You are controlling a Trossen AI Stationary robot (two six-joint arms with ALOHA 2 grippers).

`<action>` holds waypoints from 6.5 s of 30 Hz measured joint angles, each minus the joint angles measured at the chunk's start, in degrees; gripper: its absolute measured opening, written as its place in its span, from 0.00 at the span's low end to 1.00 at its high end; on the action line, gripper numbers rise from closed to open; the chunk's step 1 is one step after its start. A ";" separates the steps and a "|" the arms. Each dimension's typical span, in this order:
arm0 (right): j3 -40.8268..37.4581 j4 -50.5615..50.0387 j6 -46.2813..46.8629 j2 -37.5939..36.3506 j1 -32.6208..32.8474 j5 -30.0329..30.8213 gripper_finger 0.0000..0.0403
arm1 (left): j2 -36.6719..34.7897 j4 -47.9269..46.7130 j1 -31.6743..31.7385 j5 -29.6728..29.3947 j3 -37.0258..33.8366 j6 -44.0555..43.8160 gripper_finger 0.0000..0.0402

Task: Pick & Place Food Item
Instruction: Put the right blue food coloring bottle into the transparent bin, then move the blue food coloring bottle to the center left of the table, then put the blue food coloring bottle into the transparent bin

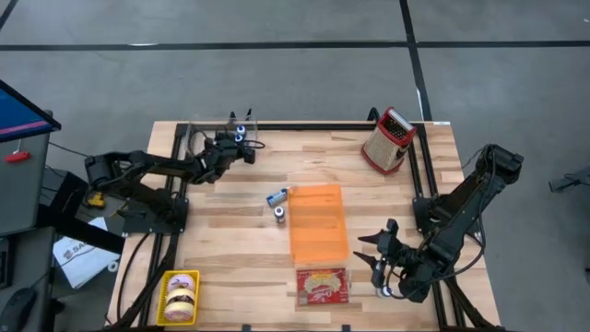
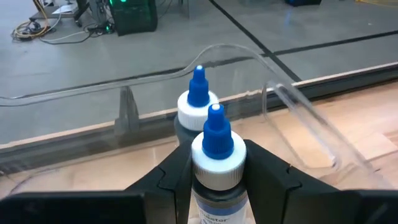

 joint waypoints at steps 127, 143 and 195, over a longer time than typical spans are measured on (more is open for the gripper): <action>0.00 11.14 -22.72 -6.01 -10.75 -10.63 0.49 | 16.01 17.06 -26.27 25.35 -3.90 11.33 0.70; 0.00 11.16 -22.53 -6.01 -8.79 -10.56 0.49 | 12.78 6.28 -24.15 21.46 -2.60 4.07 0.32; 0.00 12.00 -19.79 -5.99 -5.97 -10.06 0.49 | 2.59 -45.88 -45.87 28.06 17.11 12.31 0.44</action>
